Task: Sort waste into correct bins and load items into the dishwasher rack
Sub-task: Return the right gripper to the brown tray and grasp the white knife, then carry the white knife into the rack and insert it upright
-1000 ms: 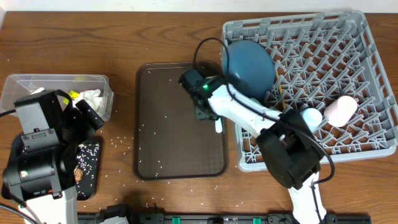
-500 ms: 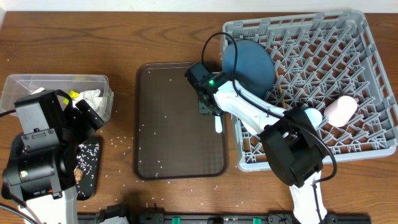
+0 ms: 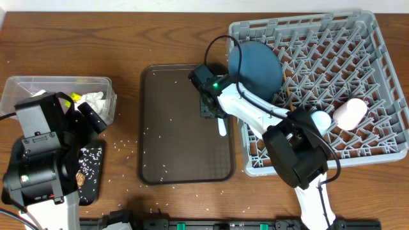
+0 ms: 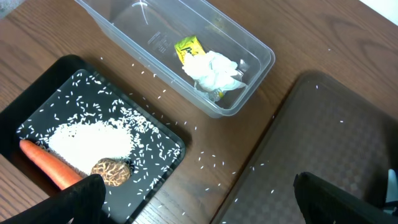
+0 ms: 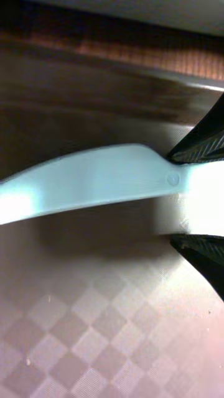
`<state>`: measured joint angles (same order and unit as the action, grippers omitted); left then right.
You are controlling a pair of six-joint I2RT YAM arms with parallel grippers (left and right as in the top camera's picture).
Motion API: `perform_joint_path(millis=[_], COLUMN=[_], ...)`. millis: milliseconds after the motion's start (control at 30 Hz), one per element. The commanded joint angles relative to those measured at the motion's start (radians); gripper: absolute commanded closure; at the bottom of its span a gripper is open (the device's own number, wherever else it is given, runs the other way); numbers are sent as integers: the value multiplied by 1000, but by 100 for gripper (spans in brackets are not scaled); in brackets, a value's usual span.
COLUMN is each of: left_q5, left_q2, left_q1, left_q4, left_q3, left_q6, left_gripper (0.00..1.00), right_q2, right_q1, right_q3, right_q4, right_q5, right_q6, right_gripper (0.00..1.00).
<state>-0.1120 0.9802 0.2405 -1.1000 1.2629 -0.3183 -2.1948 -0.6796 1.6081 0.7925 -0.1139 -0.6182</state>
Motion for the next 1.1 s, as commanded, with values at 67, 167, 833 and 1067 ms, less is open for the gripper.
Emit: perform_joint_path(millis=[67, 167, 833, 1067], left_q5=[-12, -12, -12, -12], left_q2=[0, 0, 0, 0], left_q1=[3, 3, 3, 3], left_q4=[-3, -3, -3, -3], left_q3=[9, 9, 9, 9], left_q6=[-13, -13, -13, -13], left_gripper=[2, 2, 2, 2], right_q2=[-49, -49, 150, 352], right_q1=[-28, -28, -2, 8], right_q3=[-5, -5, 8, 8], right_q4=[-9, -8, 20, 47], right_q5=[34, 36, 37, 32], right_q6=[82, 85, 182, 235], right_gripper=[71, 77, 96, 96])
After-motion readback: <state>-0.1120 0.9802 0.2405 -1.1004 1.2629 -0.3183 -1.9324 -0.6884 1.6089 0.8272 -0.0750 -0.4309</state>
